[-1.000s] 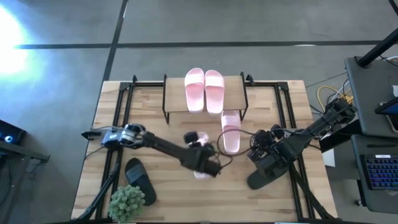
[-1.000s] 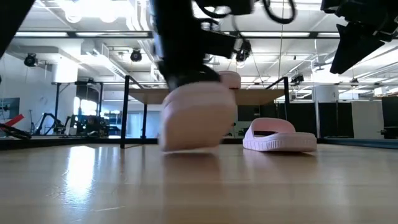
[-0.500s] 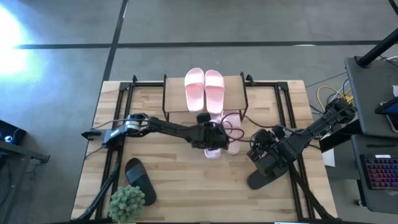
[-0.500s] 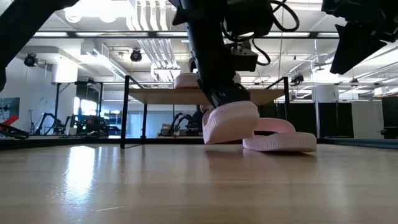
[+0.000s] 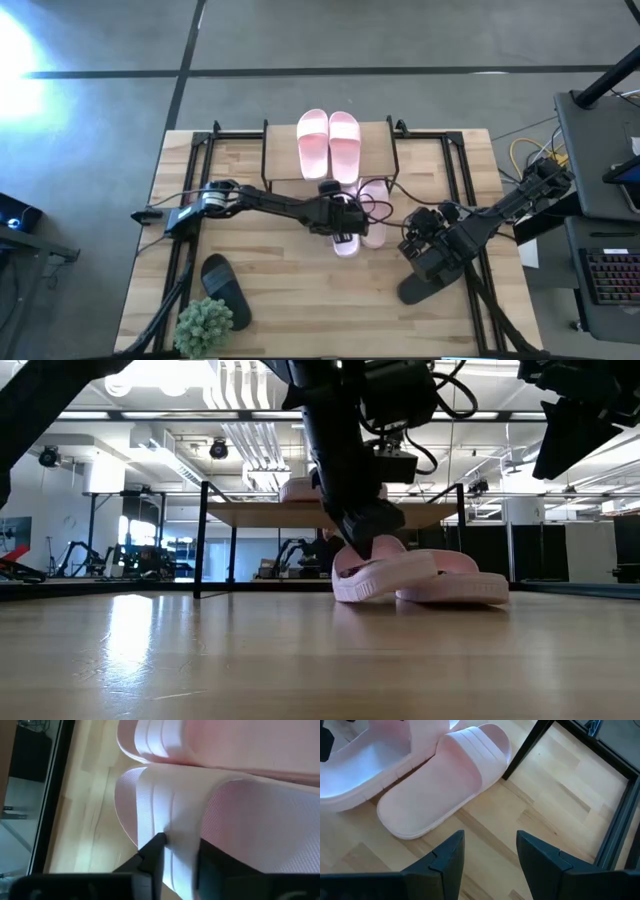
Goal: Pick and place slides into the shelf
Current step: Put the pink sandal under the shelf, then put the left black sandal under the shelf
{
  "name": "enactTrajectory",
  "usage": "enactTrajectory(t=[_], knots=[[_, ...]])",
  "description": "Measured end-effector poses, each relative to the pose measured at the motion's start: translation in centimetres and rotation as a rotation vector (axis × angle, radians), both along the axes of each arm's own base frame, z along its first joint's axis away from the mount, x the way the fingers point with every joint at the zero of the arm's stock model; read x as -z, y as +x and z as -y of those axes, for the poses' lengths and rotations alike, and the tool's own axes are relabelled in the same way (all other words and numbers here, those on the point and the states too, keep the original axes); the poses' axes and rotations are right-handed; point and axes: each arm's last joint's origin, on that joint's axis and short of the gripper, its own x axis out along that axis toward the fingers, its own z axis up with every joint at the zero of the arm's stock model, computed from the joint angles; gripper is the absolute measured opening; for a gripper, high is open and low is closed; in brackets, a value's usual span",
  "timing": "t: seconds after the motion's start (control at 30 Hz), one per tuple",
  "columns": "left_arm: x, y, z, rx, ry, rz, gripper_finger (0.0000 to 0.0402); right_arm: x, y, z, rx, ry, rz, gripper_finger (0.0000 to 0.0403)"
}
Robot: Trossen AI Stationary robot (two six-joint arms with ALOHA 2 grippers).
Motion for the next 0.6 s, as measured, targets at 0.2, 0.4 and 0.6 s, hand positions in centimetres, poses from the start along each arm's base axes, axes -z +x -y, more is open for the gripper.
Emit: enactTrajectory(t=[0.2, 0.4, 0.6], knots=[[-0.2, -0.3, 0.2, 0.010, -0.010, -0.026, 0.0135, 0.0, 0.0, 0.0, 0.000, 0.002, -0.001, 0.0171], [-2.8, -1.9, 2.0, 0.028, -0.066, -0.039, 0.0167, 0.0, 0.0, 0.0, 0.000, 0.007, -0.004, 0.0171], [-9.9, -6.6, 5.5, 0.013, -0.284, 0.056, 0.0160, 0.1, 0.0, -0.1, -0.018, 0.031, -0.026, 0.0171]])
